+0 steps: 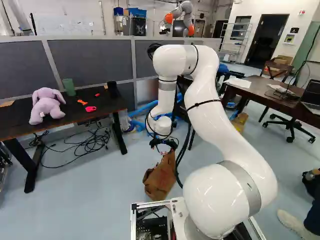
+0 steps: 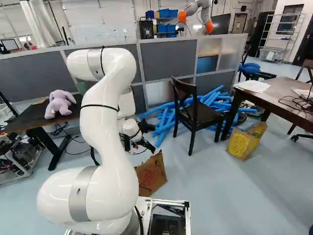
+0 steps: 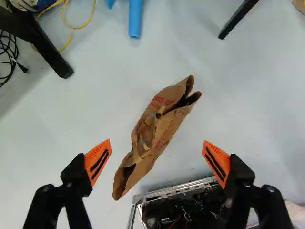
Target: Pick up the bag on the ground and place it on the table
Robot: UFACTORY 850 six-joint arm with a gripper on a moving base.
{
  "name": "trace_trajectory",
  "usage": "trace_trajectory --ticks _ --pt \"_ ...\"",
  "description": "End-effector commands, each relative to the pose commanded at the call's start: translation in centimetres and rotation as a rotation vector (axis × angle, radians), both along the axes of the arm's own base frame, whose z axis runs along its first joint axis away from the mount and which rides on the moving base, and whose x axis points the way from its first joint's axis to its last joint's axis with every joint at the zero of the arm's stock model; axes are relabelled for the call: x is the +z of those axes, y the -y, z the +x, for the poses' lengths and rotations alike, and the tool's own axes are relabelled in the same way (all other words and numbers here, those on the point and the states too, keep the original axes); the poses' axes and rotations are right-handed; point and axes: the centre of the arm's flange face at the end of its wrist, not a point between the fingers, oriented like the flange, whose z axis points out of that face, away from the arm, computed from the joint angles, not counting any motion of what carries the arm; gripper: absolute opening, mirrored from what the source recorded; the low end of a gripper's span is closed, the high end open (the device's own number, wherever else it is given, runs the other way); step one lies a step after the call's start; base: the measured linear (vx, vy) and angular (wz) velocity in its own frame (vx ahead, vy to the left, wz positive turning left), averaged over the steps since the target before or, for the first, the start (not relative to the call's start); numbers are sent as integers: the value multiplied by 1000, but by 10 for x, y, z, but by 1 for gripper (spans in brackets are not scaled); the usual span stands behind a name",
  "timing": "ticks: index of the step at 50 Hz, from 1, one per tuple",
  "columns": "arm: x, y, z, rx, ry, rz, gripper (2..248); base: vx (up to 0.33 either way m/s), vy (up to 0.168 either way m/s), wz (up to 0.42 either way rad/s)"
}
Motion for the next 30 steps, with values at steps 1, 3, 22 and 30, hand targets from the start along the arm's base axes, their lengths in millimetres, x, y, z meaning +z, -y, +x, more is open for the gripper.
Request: trace_trajectory --ticks 1,3,22,30 --pt "-2 0 1 0 0 0 247 0 0 0" --pt "-5 -1 3 1 -1 0 247 0 0 0" --pt "-33 -5 19 4 -5 -1 247 0 0 0" --pt "-45 -6 21 -1 -15 -2 247 0 0 0"
